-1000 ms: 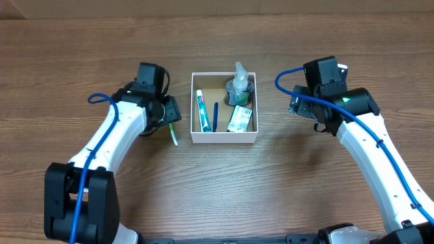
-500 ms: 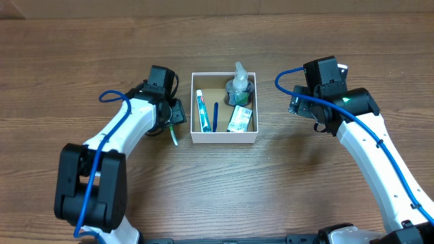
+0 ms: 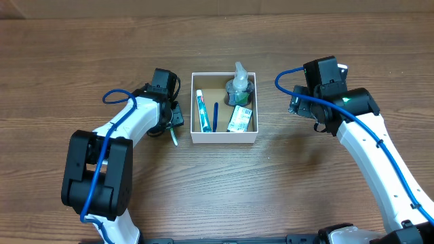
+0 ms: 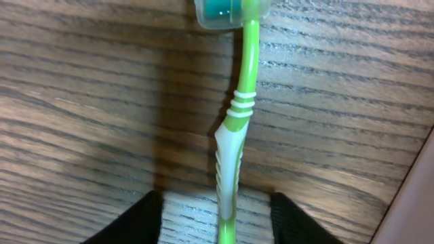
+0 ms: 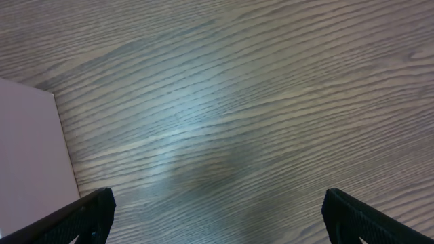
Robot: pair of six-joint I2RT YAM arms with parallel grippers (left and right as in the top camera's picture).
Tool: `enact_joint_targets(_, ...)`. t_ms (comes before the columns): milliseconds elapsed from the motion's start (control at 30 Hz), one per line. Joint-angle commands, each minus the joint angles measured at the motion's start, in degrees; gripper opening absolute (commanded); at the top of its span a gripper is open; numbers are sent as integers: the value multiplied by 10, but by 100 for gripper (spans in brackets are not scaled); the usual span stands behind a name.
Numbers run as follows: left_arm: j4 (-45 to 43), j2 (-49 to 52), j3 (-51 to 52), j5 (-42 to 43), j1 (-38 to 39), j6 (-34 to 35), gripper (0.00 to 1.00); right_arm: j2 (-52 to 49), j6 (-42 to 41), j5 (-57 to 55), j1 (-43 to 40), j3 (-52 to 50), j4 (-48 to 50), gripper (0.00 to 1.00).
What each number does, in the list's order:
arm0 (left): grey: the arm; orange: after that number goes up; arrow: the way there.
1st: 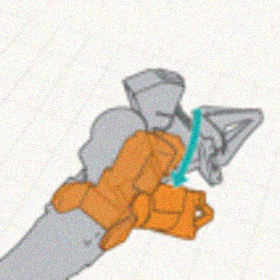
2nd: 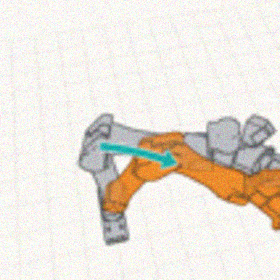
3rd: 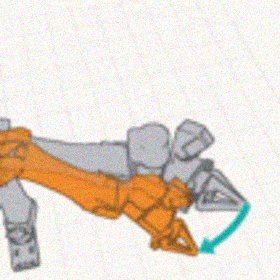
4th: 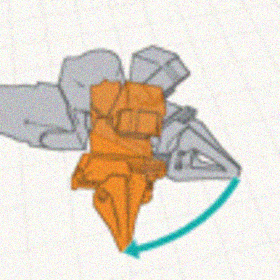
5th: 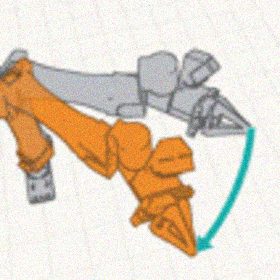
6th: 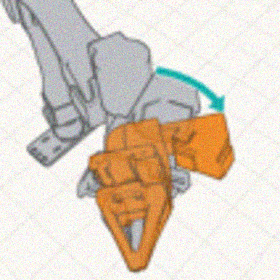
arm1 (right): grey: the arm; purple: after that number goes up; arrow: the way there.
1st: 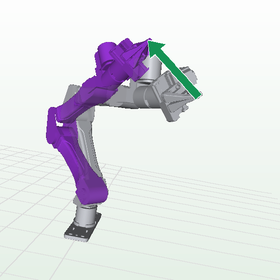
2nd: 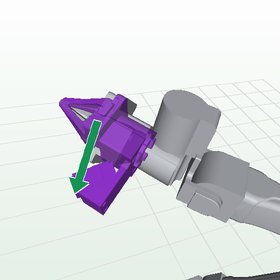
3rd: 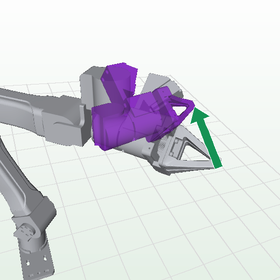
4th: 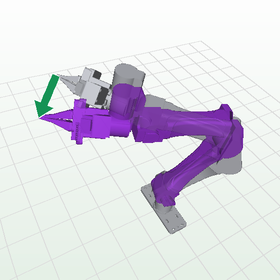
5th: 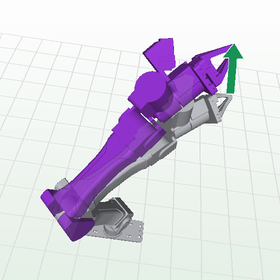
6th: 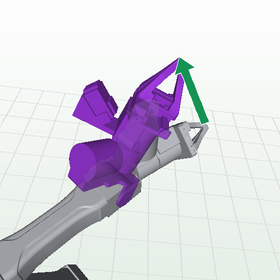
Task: Pack container
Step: 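Carry the toothbrush into the box beside the toothpaste and release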
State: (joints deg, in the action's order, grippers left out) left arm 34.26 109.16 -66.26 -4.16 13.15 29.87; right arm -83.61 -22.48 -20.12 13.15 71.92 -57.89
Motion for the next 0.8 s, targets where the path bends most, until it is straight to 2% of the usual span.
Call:
enact_joint_targets(0,-1,15,6,-8,-1,-3,39,10,-3,-8,-2,12,3,100)
enact_joint_targets(67,-1,15,6,-8,-1,-3,34,10,-3,-8,-2,12,3,100)
enact_joint_targets(233,-1,15,6,-8,-1,-16,28,10,-3,-8,-2,12,3,100)
enact_joint_targets(367,-2,14,5,-8,-1,-33,17,10,-3,-8,-2,12,3,100)
enact_joint_targets(767,2,14,-8,-8,-1,-63,4,10,-3,-8,-2,12,3,100)
